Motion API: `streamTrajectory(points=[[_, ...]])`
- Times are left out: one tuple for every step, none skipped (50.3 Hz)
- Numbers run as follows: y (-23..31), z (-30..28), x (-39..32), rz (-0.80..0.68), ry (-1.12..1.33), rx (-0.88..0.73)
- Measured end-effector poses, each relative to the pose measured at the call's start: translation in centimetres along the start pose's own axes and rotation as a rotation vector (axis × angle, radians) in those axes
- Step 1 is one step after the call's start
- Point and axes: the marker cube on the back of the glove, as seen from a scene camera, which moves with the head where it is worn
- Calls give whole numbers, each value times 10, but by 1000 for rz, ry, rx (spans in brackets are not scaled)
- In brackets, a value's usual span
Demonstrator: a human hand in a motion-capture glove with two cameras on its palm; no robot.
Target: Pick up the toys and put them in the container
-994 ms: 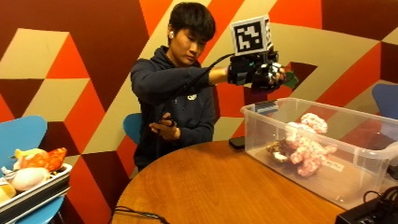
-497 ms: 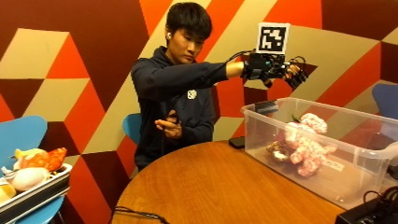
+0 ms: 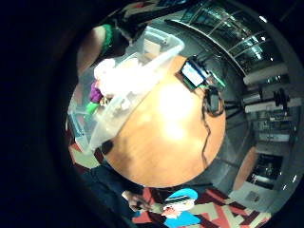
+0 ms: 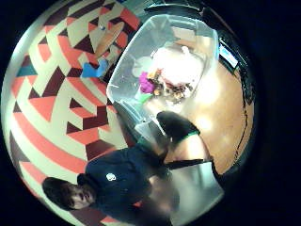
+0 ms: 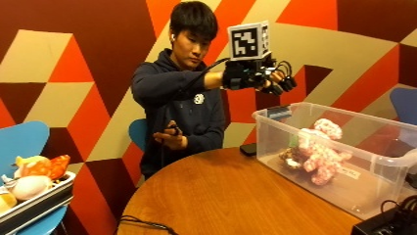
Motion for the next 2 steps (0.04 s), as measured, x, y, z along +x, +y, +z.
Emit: streamTrajectory(points=[[3,0,3,3,5,5],[5,1,4,5,8,8]])
